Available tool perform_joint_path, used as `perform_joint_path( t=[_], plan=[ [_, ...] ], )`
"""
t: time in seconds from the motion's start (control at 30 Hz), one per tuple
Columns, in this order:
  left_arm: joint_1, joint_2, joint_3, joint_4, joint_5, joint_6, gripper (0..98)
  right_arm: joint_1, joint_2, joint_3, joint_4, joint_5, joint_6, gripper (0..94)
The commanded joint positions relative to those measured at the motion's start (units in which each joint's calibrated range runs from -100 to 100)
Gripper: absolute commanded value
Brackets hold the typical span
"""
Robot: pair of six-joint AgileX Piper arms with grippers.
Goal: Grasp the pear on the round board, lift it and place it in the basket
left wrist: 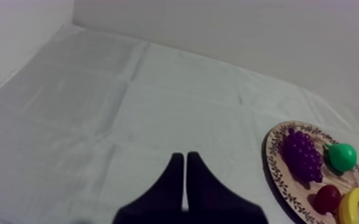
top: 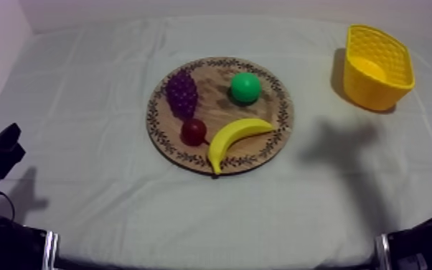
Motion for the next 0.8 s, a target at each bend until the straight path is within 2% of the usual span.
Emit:
perform_joint_path(
  t=[0.0,0.17,0.77],
  plan=[
    [0.0,0.0,0.0,0.02,0.0,0.0,0.1,-1.1,6.8,-7.5,-0.4,1.8,-0.3,0.4],
    [0.0,0.0,0.0,0.02,0.0,0.0,0.1,-3.6,15.5,-12.2,-0.3,3.6,-1.9,0.4],
    [0.0,0.0,0.0,0.02,0.0,0.0,0.1,-8.7,37.3,-15.5,2.1,-0.7,-9.9,0.2]
  ],
)
